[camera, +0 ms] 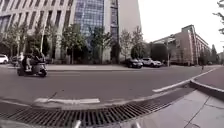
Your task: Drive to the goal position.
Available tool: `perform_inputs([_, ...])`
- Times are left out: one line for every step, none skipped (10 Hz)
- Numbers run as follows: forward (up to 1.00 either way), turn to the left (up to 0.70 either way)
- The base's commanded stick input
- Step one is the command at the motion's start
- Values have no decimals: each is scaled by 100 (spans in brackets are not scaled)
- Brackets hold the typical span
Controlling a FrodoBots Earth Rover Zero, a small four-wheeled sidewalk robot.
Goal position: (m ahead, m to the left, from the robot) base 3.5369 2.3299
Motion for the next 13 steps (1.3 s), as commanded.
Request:
perform_inputs([70, -11])
perform_inputs([70, 0])
perform_inputs([70, 0])
perform_inputs([70, 0])
perform_inputs([70, 0])
perform_inputs([70, 0])
perform_inputs([70, -12])
perform_inputs([70, -12])
perform_inputs([70, -12])
perform_inputs([70, -12])
perform_inputs([70, -12])
perform_inputs([70, -12])
perform_inputs([70, -12])
